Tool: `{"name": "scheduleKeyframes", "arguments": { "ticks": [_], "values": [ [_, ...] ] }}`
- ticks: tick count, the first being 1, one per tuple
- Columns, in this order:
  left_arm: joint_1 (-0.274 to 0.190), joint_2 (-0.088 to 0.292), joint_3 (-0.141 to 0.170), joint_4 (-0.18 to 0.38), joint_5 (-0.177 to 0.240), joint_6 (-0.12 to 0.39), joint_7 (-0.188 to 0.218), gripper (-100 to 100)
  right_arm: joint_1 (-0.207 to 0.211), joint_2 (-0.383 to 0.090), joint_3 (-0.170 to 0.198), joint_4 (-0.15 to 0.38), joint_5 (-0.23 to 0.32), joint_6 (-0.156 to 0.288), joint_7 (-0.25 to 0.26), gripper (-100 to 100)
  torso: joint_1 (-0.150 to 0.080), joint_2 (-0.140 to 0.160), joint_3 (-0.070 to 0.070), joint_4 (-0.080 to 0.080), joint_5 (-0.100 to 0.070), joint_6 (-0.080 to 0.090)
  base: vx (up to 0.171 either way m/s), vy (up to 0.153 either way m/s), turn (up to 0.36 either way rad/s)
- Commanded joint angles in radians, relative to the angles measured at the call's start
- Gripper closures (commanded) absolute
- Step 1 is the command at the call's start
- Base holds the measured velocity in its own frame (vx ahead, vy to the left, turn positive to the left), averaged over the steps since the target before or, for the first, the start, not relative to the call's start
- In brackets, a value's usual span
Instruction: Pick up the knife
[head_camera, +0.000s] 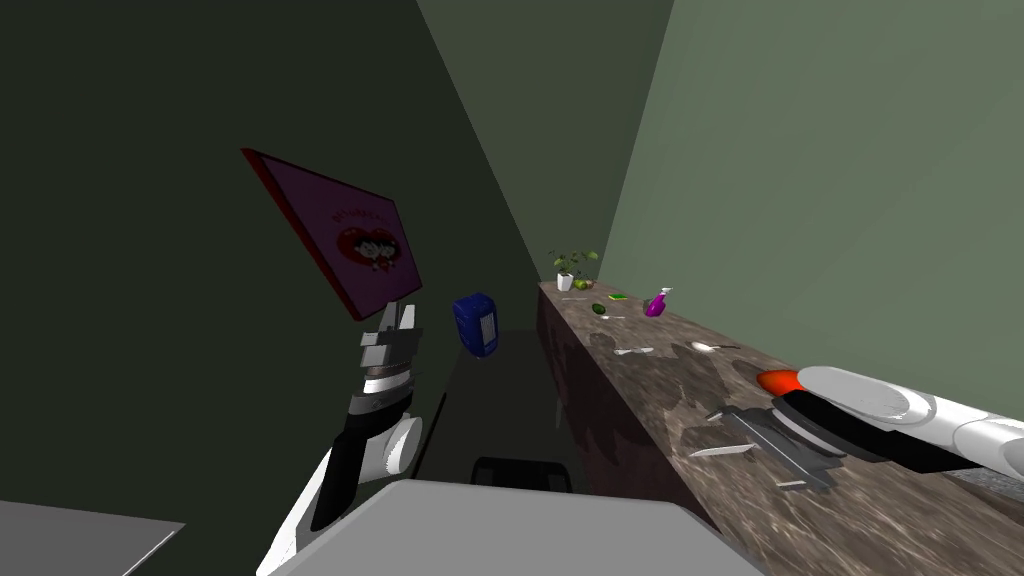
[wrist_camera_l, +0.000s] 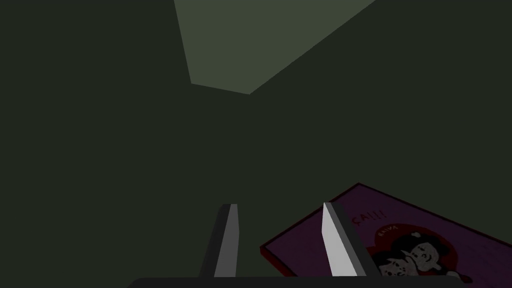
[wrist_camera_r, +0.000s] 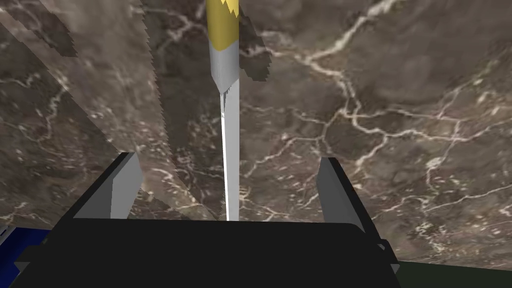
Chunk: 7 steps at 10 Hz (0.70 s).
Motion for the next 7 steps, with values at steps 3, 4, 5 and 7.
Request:
{"name": "scheduleKeyframes", "arguments": {
  "ticks": [3,4,5,7],
  "values": [
    [0.0,0.0,0.0,0.0,0.0,0.0,0.0,0,-0.095,0.061,0.052,0.022,0.061,-0.013,-0.052,-100,-0.001,0.001,0.001,0.0,0.0,0.0,-0.053,-0.04,-0.055],
    [0.0,0.0,0.0,0.0,0.0,0.0,0.0,0,-0.112,0.061,0.052,0.022,0.061,-0.013,-0.052,-100,-0.003,0.003,0.002,0.001,-0.001,0.0,-0.055,-0.036,-0.027],
    [0.0,0.0,0.0,0.0,0.0,0.0,0.0,0,-0.147,0.082,0.072,0.024,0.083,-0.016,-0.074,-100,-0.002,0.002,0.002,0.001,0.0,0.0,-0.04,-0.028,-0.053],
    [0.0,0.0,0.0,0.0,0.0,0.0,0.0,0,-0.221,0.123,0.111,0.029,0.127,-0.022,-0.119,-100,-0.001,0.002,0.001,0.001,0.0,0.0,-0.057,-0.037,-0.082]
  ]
}}
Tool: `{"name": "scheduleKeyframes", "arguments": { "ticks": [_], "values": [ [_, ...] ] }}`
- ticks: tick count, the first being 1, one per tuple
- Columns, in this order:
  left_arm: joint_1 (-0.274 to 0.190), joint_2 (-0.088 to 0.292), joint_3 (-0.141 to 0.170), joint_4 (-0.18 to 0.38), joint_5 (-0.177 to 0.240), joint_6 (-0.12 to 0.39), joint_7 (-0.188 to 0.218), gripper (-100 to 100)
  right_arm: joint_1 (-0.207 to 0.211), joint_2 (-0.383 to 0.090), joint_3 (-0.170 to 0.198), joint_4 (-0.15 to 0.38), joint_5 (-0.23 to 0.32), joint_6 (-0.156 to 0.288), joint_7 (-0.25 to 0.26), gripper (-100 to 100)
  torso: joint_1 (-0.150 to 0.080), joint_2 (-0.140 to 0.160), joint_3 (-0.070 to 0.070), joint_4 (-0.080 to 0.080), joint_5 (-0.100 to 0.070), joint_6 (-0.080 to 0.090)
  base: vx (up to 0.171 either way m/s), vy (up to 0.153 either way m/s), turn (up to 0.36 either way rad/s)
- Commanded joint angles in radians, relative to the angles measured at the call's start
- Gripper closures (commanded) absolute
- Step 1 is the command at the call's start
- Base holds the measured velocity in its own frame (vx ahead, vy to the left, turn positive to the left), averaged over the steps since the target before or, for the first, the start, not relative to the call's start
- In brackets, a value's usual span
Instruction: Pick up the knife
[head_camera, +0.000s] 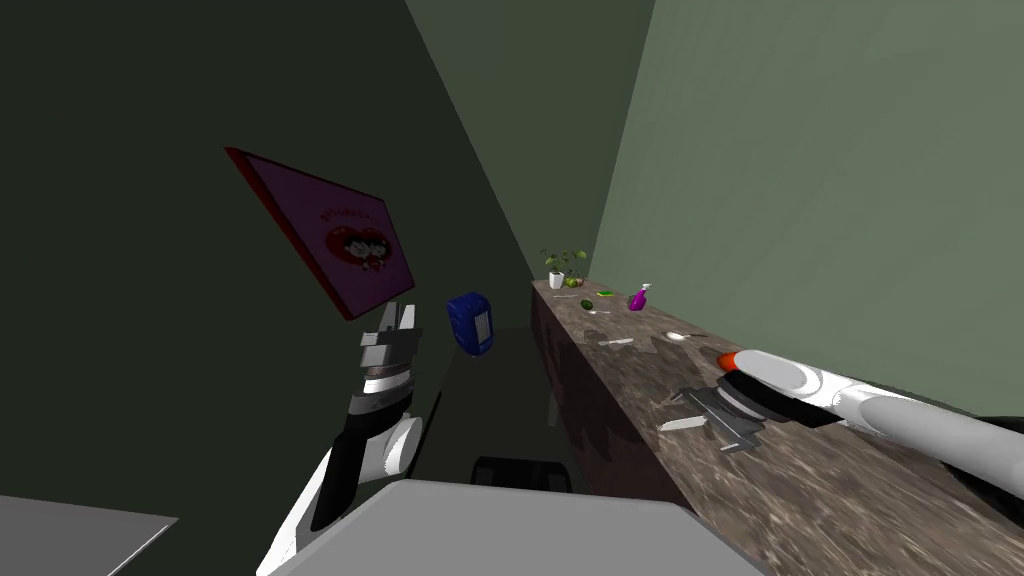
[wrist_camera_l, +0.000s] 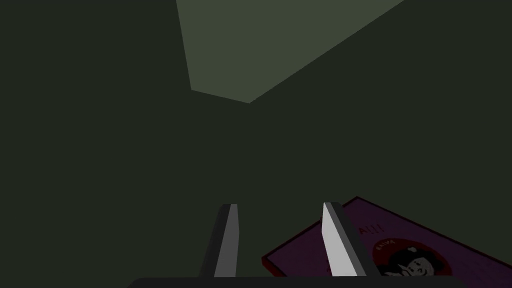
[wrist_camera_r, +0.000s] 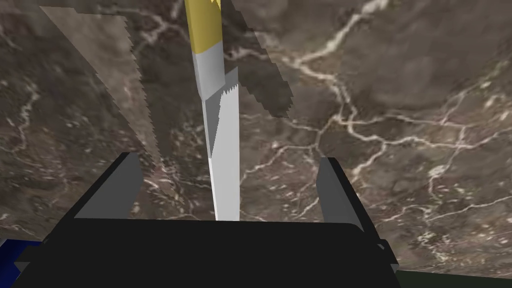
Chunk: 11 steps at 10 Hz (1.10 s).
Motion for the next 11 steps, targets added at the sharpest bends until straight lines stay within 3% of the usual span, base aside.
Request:
{"name": "scheduleKeyframes", "arguments": {
  "ticks": [1,2,3,6,7,8,11],
  "values": [
    [0.0,0.0,0.0,0.0,0.0,0.0,0.0,0,-0.033,0.016,0.014,0.003,0.016,0.001,-0.019,-100,0.0,0.0,0.0,0.0,0.0,0.0,-0.045,-0.035,-0.027],
    [0.0,0.0,0.0,0.0,0.0,0.0,0.0,0,-0.071,0.037,0.033,0.005,0.038,-0.002,-0.041,-100,0.0,-0.001,0.0,0.0,0.0,0.0,-0.051,-0.041,-0.056],
    [0.0,0.0,0.0,0.0,0.0,0.0,0.0,0,-0.073,0.037,0.033,0.005,0.038,-0.002,-0.041,-100,0.0,0.0,0.0,0.0,0.0,0.0,-0.04,-0.029,-0.022],
    [0.0,0.0,0.0,0.0,0.0,0.0,0.0,0,-0.184,0.1,0.092,0.011,0.103,-0.011,-0.107,-100,-0.001,0.0,0.0,0.0,0.0,0.0,-0.059,-0.053,-0.073],
    [0.0,0.0,0.0,0.0,0.0,0.0,0.0,0,-0.17,0.092,0.081,0.02,0.092,-0.013,-0.087,-100,-0.002,0.001,0.0,0.0,0.0,0.0,-0.031,-0.03,-0.003],
    [0.0,0.0,0.0,0.0,0.0,0.0,0.0,0,-0.173,0.093,0.083,0.019,0.095,-0.014,-0.094,100,0.0,-0.001,0.0,0.0,0.0,0.0,-0.005,-0.005,0.001],
    [0.0,0.0,0.0,0.0,0.0,0.0,0.0,0,-0.174,0.092,0.082,0.019,0.094,-0.015,-0.093,100,0.001,-0.003,-0.002,-0.001,-0.001,0.0,0.0,0.0,0.0]
  ]
}}
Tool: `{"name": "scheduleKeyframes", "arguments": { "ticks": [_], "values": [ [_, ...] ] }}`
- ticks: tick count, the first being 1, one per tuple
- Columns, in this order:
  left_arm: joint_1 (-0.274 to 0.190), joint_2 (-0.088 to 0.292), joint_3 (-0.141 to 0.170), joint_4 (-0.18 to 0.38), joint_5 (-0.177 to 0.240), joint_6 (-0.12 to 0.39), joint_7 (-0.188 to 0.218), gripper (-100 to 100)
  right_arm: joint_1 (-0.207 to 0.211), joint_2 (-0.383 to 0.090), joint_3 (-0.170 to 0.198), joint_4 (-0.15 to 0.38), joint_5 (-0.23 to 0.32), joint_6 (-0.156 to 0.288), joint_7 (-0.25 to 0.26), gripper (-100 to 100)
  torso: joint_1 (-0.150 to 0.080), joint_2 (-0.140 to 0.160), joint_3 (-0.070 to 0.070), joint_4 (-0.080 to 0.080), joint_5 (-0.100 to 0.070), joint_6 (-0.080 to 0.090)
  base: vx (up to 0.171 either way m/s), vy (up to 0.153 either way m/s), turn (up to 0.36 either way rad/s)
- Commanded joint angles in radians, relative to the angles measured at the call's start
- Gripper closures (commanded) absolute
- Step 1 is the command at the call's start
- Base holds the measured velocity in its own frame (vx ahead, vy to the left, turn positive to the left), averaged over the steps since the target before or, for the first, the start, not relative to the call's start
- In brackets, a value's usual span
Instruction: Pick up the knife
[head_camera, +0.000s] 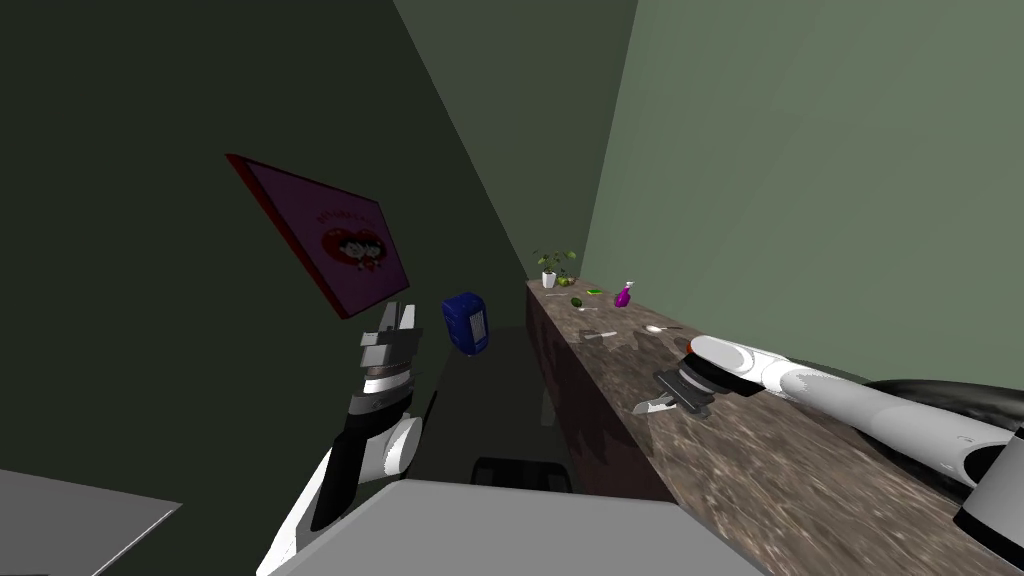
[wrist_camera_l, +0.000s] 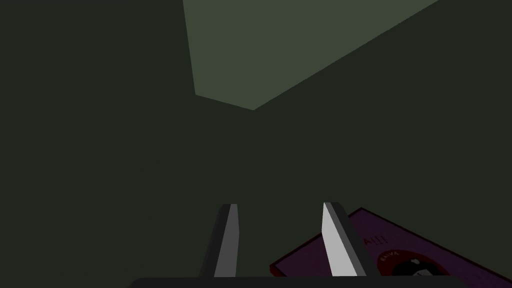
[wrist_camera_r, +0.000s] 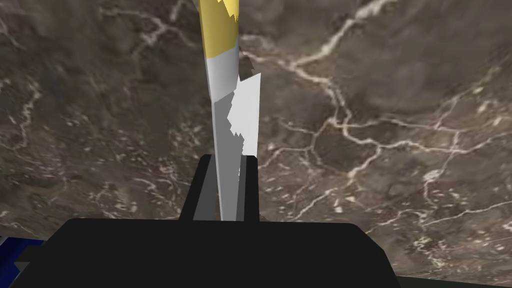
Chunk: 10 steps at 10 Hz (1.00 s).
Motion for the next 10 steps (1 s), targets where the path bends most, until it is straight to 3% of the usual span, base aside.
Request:
{"name": "scheduleKeyframes", "arguments": {
  "ticks": [1,2,3,6,10],
  "values": [
    [0.0,0.0,0.0,0.0,0.0,0.0,0.0,0,0.0,0.0,0.0,0.0,0.0,0.0,0.0,100,0.0,0.0,0.0,0.0,0.0,0.0,0.0,0.0,0.0],
    [0.0,0.0,0.0,0.0,0.0,0.0,0.0,0,0.0,0.0,0.0,0.0,0.0,0.0,0.0,0,0.0,0.0,0.0,0.0,0.0,0.0,0.0,0.0,0.0],
    [0.0,0.0,0.0,0.0,0.0,0.0,0.0,0,0.05,-0.035,-0.03,-0.012,-0.035,0.01,0.03,100,0.0,0.0,0.0,0.0,0.0,0.0,0.043,0.05,0.115],
    [0.0,0.0,0.0,0.0,0.0,0.0,0.0,0,0.101,-0.055,-0.049,-0.014,-0.057,0.013,0.052,100,0.003,-0.004,-0.002,0.0,0.001,0.0,0.06,0.046,0.038],
    [0.0,0.0,0.0,0.0,0.0,0.0,0.0,0,0.22,-0.118,-0.108,-0.021,-0.122,0.022,0.118,100,0.001,-0.002,0.0,0.001,0.0,0.0,0.047,0.035,0.052]
  ]
}}
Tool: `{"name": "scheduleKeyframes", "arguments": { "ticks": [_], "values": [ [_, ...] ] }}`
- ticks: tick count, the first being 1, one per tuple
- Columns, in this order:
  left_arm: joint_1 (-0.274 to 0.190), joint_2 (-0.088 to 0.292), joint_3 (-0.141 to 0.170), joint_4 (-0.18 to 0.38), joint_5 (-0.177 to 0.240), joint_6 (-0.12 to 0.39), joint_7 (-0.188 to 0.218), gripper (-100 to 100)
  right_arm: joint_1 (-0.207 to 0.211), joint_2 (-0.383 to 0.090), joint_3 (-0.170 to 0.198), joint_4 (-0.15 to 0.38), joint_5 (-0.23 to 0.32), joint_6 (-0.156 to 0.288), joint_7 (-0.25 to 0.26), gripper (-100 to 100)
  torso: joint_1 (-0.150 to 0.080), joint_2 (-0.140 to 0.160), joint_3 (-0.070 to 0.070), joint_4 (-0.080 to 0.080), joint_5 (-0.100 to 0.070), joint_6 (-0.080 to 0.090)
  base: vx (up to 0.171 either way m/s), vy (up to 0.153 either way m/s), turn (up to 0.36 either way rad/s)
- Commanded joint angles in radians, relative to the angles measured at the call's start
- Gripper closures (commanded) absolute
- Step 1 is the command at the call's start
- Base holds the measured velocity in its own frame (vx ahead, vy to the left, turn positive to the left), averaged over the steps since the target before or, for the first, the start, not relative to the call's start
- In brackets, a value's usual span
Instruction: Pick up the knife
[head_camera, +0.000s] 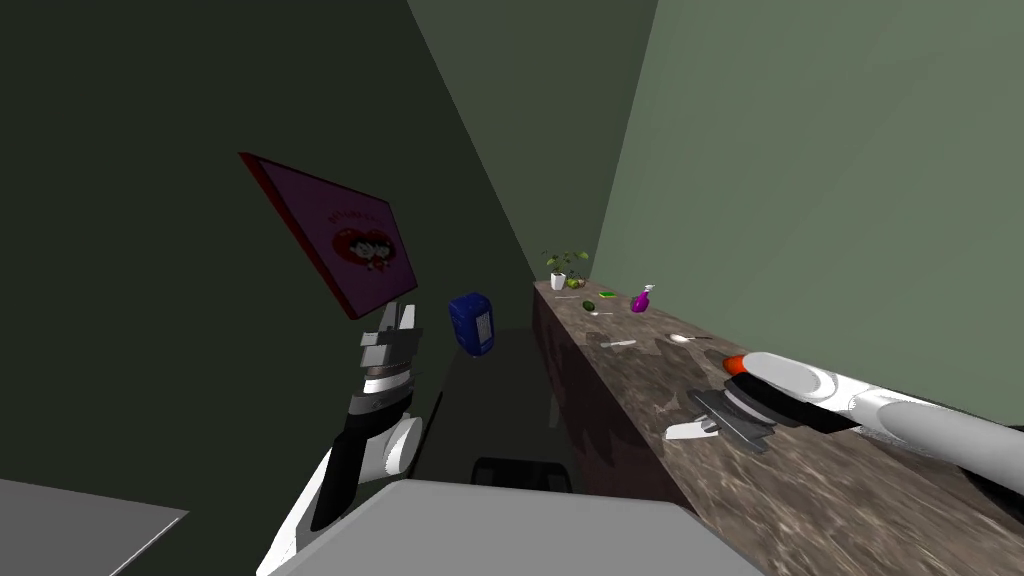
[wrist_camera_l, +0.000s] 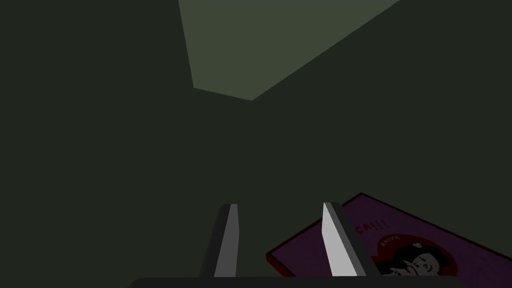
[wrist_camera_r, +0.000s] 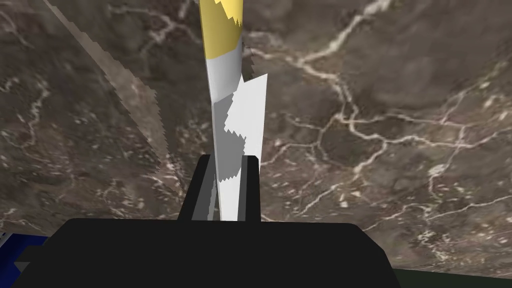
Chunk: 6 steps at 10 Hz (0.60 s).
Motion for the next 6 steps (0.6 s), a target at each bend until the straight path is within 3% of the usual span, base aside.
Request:
{"name": "scheduleKeyframes", "arguments": {
  "ticks": [1,4,5,6],
  "values": [
    [0.0,0.0,0.0,0.0,0.0,0.0,0.0,0,0.05,-0.026,-0.028,0.008,-0.03,0.002,0.039,100,0.0,0.0,0.0,0.0,0.0,0.0,0.055,0.054,0.091],
    [0.0,0.0,0.0,0.0,0.0,0.0,0.0,0,0.164,-0.088,-0.086,0.001,-0.096,0.011,0.105,100,0.002,-0.002,-0.001,0.0,0.001,-0.001,0.081,0.058,0.082],
    [0.0,0.0,0.0,0.0,0.0,0.0,0.0,0,0.162,-0.086,-0.077,-0.022,-0.089,0.017,0.081,100,0.002,-0.002,-0.001,0.0,0.001,-0.002,0.041,0.02,0.01],
    [0.0,0.0,0.0,0.0,0.0,0.0,0.0,0,0.167,-0.09,-0.08,-0.026,-0.092,0.02,0.082,0,0.001,0.0,0.0,0.001,0.0,-0.002,0.007,0.005,0.001]
  ]
}}
